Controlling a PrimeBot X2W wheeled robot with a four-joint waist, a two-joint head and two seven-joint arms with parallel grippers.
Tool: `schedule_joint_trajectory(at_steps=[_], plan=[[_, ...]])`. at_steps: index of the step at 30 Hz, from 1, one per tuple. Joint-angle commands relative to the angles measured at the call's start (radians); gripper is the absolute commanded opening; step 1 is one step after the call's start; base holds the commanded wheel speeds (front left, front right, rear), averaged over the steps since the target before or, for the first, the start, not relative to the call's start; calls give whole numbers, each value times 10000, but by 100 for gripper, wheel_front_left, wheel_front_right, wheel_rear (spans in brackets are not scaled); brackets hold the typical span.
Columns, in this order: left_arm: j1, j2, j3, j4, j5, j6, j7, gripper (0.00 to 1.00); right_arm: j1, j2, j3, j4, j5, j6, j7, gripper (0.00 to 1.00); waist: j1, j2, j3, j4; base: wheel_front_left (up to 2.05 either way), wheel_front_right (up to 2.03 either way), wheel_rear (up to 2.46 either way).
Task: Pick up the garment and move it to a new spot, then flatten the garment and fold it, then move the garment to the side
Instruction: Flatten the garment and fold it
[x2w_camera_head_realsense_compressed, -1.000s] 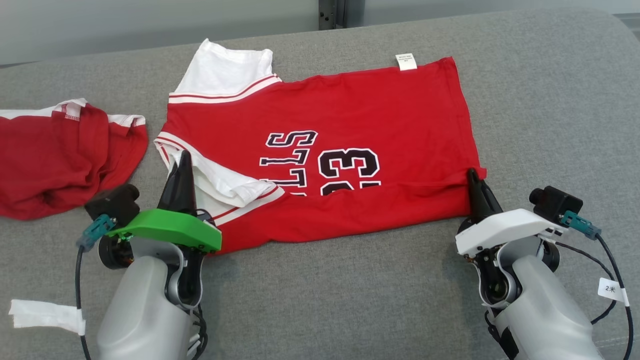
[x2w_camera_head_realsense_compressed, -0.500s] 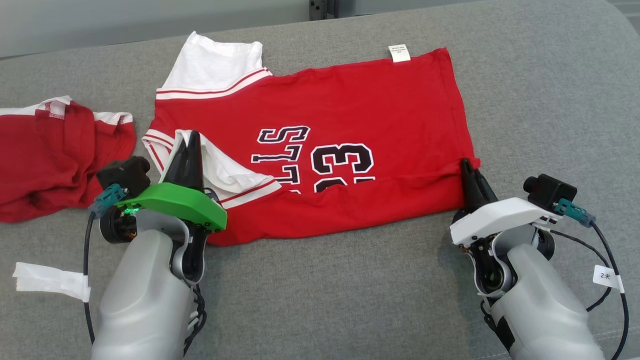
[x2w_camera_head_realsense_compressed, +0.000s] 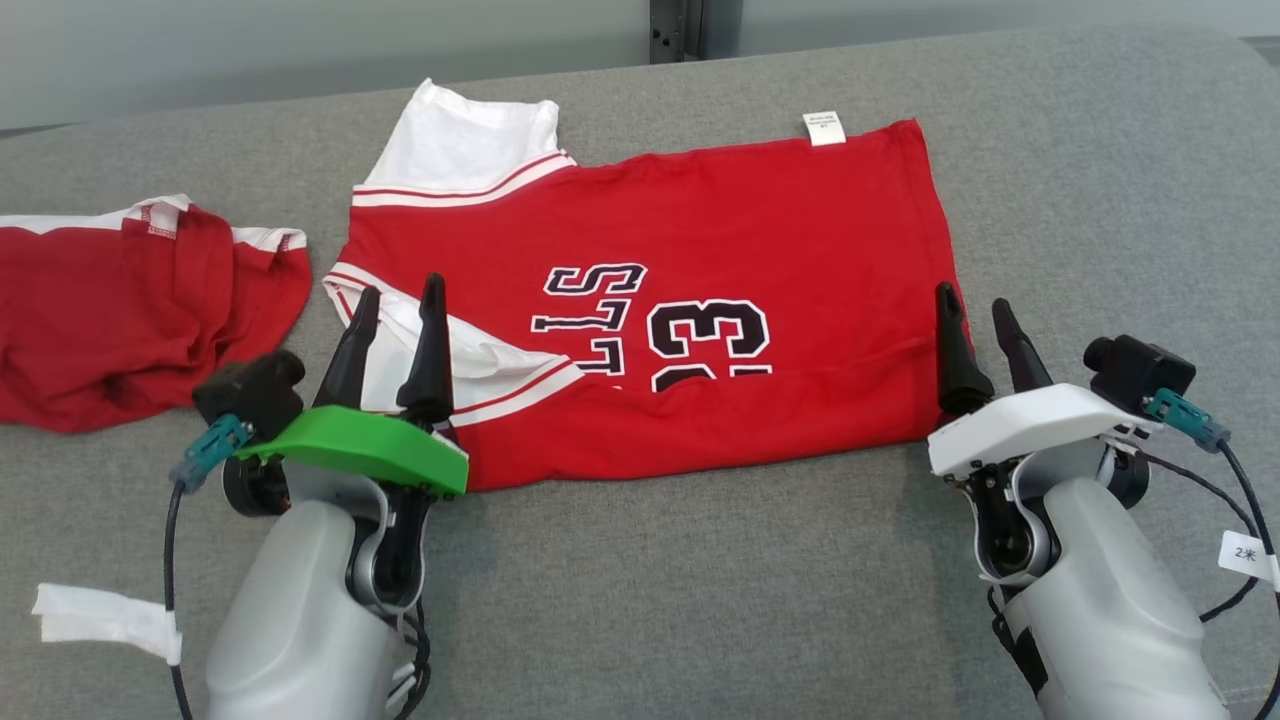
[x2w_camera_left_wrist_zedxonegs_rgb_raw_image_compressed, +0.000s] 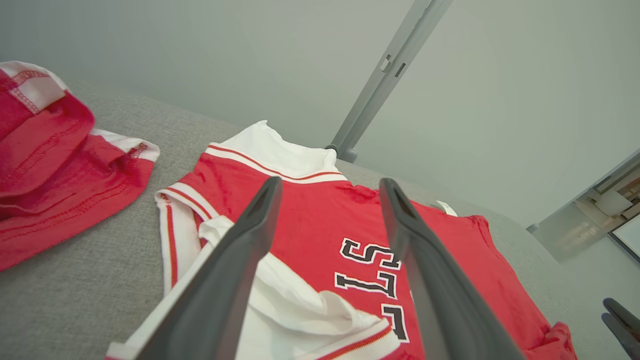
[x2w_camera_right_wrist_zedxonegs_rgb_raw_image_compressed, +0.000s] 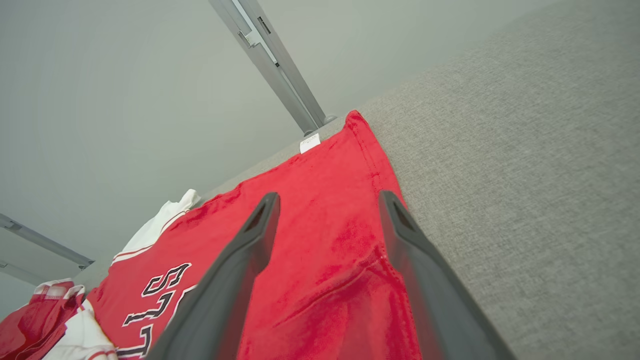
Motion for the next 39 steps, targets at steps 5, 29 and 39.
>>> schedule_joint_trajectory(at_steps=[5,29,39], plan=[[1192,492,98,-718,-244,-17,0,100,692,-39,-660,-684,-1105,4,-32,100,0,-1,-396,334,0,0,0],[2363,1111,277,285,-548,1259,1690,100,2309,-34,-1001,-2171,-1452,4,-33,100,0,-1,-421,-129,0,0,0],[2065,1040,-124,849,-312,1526,2214,0,2312,-35,-1013,-1861,-1632,4,64,100,0,-1,-337,-223,0,0,0]])
